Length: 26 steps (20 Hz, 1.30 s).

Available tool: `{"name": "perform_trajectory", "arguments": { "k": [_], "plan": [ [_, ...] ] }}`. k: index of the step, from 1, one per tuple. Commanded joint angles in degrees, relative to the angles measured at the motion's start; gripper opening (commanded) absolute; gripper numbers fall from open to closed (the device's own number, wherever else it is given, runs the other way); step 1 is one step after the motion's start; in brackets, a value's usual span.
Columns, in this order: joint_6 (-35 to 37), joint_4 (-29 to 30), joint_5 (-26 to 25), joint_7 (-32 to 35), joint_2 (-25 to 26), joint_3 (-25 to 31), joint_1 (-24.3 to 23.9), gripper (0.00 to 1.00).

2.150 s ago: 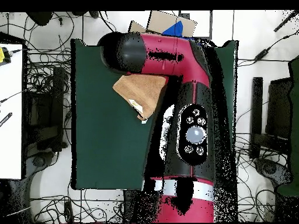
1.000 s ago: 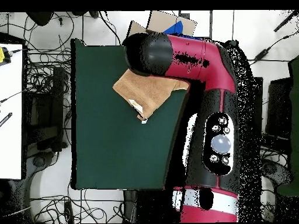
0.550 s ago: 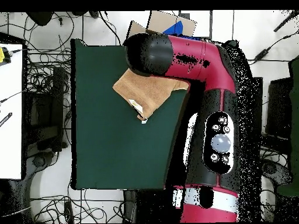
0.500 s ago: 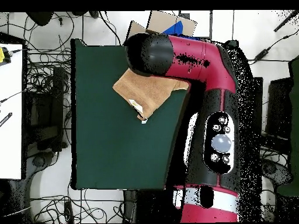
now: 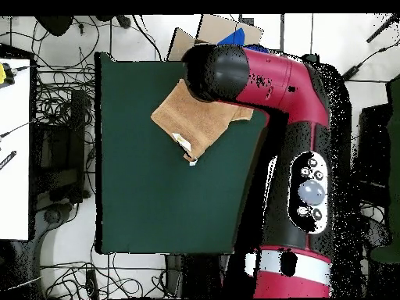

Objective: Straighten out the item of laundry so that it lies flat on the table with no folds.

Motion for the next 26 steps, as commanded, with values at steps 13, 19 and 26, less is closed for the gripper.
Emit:
{"name": "perform_trajectory", "arguments": {
  "k": [13, 19, 26],
  "plan": [
    [12.61, 8.90, 7.15, 3.19, 7.31, 5.79, -2.67, 1.00],
    [10.15, 8.64, 8.24, 3.81, 8.18, 6.14, -2.19, 1.00],
    [6.63, 8.86, 10.22, 3.56, 9.26, 7.65, -2.01, 1.00]
  ]
}}
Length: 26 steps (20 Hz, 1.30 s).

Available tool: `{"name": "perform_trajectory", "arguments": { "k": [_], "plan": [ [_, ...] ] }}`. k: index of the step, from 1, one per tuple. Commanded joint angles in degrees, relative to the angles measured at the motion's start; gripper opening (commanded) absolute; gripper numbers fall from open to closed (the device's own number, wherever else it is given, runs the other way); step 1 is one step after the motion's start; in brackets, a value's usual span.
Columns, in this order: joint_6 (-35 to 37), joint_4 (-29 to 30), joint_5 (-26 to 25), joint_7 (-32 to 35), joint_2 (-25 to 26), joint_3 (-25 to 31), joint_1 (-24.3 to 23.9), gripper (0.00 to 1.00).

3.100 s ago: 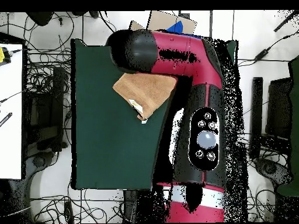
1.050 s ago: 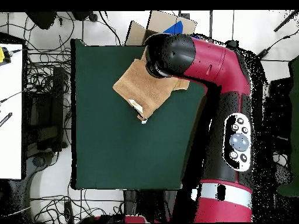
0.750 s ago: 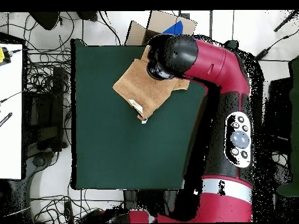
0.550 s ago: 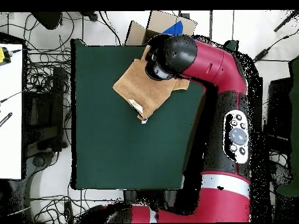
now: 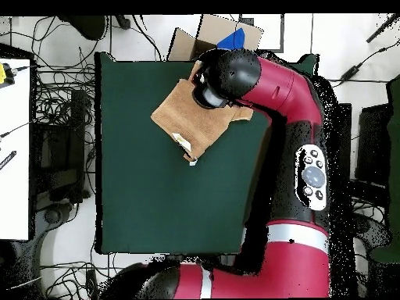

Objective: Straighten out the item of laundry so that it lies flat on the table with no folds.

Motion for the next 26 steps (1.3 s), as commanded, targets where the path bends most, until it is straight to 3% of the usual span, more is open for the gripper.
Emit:
{"name": "perform_trajectory", "arguments": {
  "k": [1, 7, 17, 26],
  "plan": [
    [-1.94, 9.04, 3.30, 3.35, 3.05, 7.05, -0.36, 1.00],
    [-2.27, 9.81, 5.20, 2.39, 3.09, 8.74, -0.82, 1.00],
    [-3.01, 9.41, 3.29, 2.64, 3.94, 7.72, 0.22, 1.00],
    [-2.42, 13.05, 2.63, 0.16, 1.07, 7.45, -0.91, 1.00]
  ]
}}
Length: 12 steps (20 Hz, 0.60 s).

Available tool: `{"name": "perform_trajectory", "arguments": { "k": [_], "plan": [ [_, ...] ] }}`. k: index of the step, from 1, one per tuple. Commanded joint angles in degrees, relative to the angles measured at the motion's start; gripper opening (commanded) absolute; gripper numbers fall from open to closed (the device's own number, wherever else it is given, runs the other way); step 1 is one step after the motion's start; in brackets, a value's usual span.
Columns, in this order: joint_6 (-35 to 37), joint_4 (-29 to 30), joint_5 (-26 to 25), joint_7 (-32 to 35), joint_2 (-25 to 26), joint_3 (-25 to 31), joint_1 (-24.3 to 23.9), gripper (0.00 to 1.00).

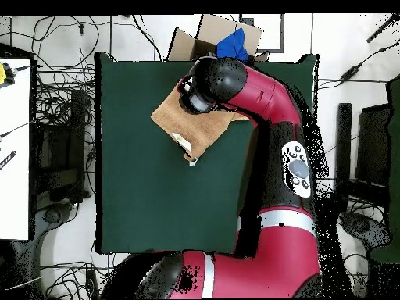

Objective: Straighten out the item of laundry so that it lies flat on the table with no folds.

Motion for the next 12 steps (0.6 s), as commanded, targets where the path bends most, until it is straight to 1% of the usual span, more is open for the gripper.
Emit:
{"name": "perform_trajectory", "arguments": {
  "k": [1, 5, 9, 12],
  "plan": [
    [-2.52, 10.37, -0.78, -0.18, -1.86, 4.01, -1.05, 1.00],
    [-2.55, 11.76, -1.54, -1.80, -2.83, 3.84, -2.31, 1.00],
    [-3.49, 11.58, -2.64, -2.71, -2.23, 3.72, -3.28, 1.00],
    [-3.63, 12.49, -3.60, -3.10, -2.92, 3.35, -3.83, 1.00]
  ]
}}
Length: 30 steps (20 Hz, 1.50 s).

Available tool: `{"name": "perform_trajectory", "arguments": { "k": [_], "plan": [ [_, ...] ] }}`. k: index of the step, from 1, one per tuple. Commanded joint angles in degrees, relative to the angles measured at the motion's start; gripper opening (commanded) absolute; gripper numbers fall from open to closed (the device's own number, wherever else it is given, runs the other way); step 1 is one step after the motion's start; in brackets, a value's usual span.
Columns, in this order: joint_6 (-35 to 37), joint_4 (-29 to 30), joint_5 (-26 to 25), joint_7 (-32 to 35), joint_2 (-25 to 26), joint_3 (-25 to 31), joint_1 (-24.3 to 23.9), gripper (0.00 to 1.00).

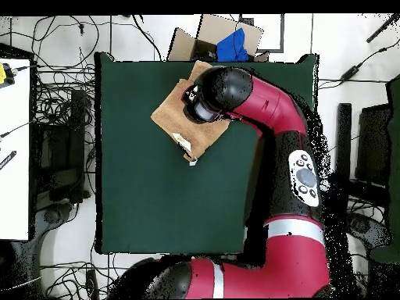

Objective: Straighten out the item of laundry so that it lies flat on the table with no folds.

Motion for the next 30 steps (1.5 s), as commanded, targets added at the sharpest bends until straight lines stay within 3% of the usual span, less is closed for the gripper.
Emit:
{"name": "perform_trajectory", "arguments": {
  "k": [1, 16, 30],
  "plan": [
    [-3.73, 8.34, -3.16, -3.29, -0.80, 3.32, -2.45, 1.00],
    [-7.88, 12.37, -4.78, -3.37, -1.06, 4.61, -3.51, 1.00],
    [-9.53, 11.13, -4.90, -1.16, 1.77, 4.30, -1.94, 1.00]
  ]
}}
